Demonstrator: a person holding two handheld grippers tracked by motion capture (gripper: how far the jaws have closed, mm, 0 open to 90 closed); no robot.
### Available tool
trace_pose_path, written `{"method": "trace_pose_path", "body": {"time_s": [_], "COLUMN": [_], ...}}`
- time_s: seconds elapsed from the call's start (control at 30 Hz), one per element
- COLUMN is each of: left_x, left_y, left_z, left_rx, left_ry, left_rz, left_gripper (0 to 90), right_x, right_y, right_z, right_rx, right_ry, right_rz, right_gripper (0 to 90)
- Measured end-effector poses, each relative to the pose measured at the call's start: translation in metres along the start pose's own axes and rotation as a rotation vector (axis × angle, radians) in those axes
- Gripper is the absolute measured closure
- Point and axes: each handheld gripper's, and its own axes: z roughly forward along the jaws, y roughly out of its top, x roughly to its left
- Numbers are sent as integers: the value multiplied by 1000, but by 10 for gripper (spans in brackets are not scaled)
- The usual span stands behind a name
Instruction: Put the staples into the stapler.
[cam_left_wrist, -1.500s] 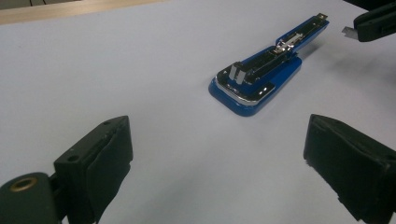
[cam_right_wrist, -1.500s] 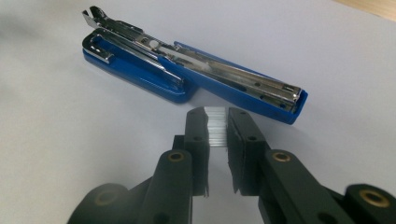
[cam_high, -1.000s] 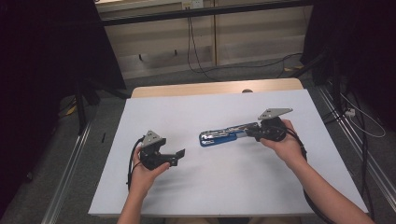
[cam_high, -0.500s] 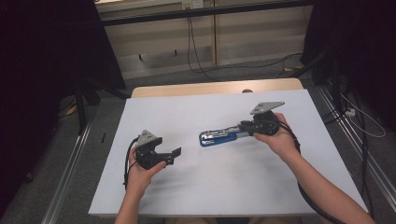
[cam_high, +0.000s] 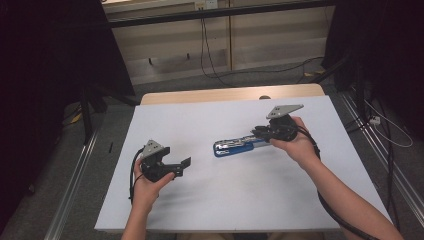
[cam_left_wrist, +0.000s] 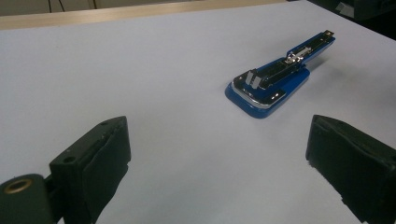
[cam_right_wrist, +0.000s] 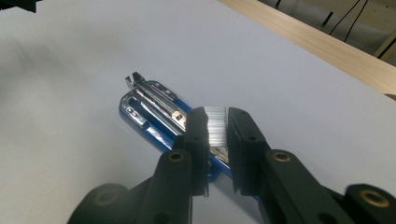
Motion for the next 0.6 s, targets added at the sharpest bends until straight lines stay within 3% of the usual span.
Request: {"method": "trace_pose_path", "body": {"time_s": [0.33,0.6], "left_x": [0,2], "left_y": [-3,-5], "left_z": [0,-4], "left_rx": [30,19], "left_ry": [6,0], "left_rz": [35,33], "left_gripper": [51,49], "right_x": [-6,-10], "right_y": [-3,-2], "right_z": [1,2], "right_rx": [-7,-11], "right_ry": [24,30], "right_rz": [-16,-12], "right_gripper": [790,790]}}
